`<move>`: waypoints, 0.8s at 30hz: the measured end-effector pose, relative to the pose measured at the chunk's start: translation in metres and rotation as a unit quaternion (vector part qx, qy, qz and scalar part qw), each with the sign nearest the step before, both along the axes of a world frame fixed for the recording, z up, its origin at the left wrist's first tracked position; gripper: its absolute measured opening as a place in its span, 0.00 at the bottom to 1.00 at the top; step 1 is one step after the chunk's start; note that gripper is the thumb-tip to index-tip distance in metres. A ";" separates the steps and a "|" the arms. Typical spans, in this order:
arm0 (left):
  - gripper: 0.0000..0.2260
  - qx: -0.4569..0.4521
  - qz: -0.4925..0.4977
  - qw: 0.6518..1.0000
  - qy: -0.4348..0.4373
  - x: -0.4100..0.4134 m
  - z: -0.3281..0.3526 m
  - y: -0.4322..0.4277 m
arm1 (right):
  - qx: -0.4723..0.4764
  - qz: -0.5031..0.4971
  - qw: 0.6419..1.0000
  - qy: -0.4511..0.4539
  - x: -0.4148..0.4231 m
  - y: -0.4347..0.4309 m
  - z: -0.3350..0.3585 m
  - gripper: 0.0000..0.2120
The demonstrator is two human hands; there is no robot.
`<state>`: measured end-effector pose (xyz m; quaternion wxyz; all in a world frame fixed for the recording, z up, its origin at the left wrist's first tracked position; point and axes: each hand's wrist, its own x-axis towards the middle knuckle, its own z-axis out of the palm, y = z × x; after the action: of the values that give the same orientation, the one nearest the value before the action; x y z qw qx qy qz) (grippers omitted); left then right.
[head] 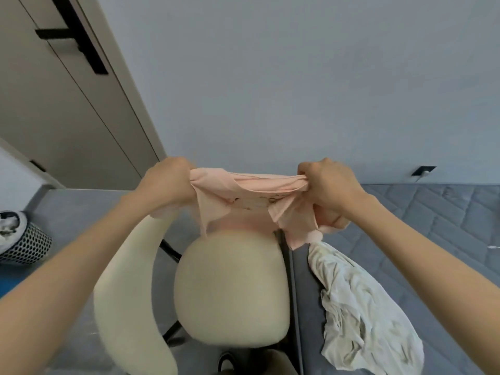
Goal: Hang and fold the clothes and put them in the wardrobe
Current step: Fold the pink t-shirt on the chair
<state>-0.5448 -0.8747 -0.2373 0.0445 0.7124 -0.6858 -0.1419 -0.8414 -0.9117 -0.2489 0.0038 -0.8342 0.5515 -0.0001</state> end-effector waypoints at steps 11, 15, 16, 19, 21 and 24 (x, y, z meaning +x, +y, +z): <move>0.28 0.268 -0.105 0.957 0.045 -0.015 0.062 0.046 | 0.360 -0.008 0.932 -0.029 -0.010 0.072 0.074 0.13; 0.25 0.390 -0.120 0.910 0.068 -0.028 0.067 0.049 | 0.481 0.007 0.877 0.019 -0.004 0.075 0.077 0.19; 0.25 0.407 -0.116 0.903 0.071 -0.030 0.065 0.049 | 0.494 0.006 0.869 0.030 -0.002 0.074 0.076 0.20; 0.25 0.414 -0.097 0.903 0.056 -0.030 0.051 0.044 | 0.501 -0.006 0.864 0.052 0.005 0.068 0.067 0.21; 0.26 0.401 -0.084 0.912 0.021 -0.029 0.034 0.037 | 0.487 -0.025 0.871 0.061 0.008 0.059 0.056 0.23; 0.24 0.334 -0.073 0.937 -0.068 -0.027 0.000 0.021 | 0.437 -0.046 0.894 0.089 0.016 0.041 0.026 0.23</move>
<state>-0.5722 -0.8538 -0.2378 -0.2531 0.6419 -0.6506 -0.3170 -0.8252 -0.8709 -0.2227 0.3192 -0.7188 0.5314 0.3147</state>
